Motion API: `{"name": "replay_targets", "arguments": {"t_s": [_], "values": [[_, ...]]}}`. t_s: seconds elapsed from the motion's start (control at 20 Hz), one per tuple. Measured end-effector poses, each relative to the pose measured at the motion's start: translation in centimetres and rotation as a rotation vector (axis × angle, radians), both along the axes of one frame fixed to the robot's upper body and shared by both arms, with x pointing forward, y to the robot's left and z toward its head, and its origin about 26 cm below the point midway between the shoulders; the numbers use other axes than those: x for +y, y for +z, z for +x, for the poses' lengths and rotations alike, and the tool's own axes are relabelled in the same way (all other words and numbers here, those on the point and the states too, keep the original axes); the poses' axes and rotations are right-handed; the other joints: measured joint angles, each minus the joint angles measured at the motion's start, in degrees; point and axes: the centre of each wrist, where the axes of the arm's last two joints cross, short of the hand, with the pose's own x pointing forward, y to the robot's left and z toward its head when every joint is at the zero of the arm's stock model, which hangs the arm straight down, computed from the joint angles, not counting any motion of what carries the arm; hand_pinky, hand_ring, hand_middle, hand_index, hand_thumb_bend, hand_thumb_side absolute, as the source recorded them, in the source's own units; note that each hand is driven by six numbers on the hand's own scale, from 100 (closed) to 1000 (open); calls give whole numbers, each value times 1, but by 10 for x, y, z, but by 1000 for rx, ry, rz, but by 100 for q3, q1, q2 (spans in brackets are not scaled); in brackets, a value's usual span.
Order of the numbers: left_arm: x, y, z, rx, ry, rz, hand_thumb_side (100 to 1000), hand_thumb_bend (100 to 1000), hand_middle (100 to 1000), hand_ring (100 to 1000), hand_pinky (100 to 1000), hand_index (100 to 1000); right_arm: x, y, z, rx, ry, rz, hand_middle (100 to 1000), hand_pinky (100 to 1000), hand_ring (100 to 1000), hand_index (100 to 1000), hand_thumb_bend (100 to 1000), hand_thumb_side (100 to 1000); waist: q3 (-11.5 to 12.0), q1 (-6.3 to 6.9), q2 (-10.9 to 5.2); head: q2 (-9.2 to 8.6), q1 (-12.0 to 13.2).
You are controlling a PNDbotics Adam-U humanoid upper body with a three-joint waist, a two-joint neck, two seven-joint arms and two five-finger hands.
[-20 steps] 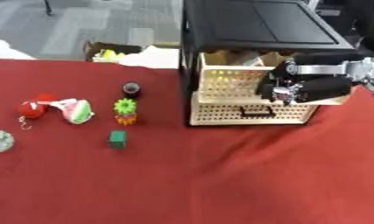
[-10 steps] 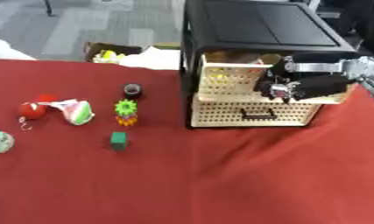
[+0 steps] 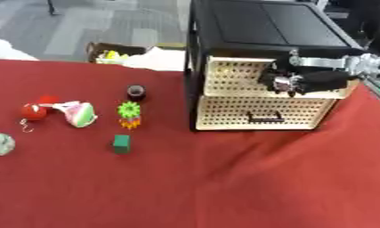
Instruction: Pick up objects from table and place into drawer.
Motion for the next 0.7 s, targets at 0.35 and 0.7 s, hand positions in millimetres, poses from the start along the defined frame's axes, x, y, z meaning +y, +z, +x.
{"name": "replay_targets", "arguments": {"t_s": [0.35, 0.7], "values": [[-1, 0, 0, 1, -1, -4, 965, 100, 637, 607, 473, 762, -5, 0, 4, -23, -19, 6, 697, 466, 620, 824, 100, 1000, 44, -5, 21, -37, -1], [-1, -1, 0, 3, 0, -2, 963, 100, 638, 607, 474, 759, -3, -3, 3, -2, 5, -17, 679, 457, 608, 798, 100, 1000, 8, -5, 13, -40, 2]]}}
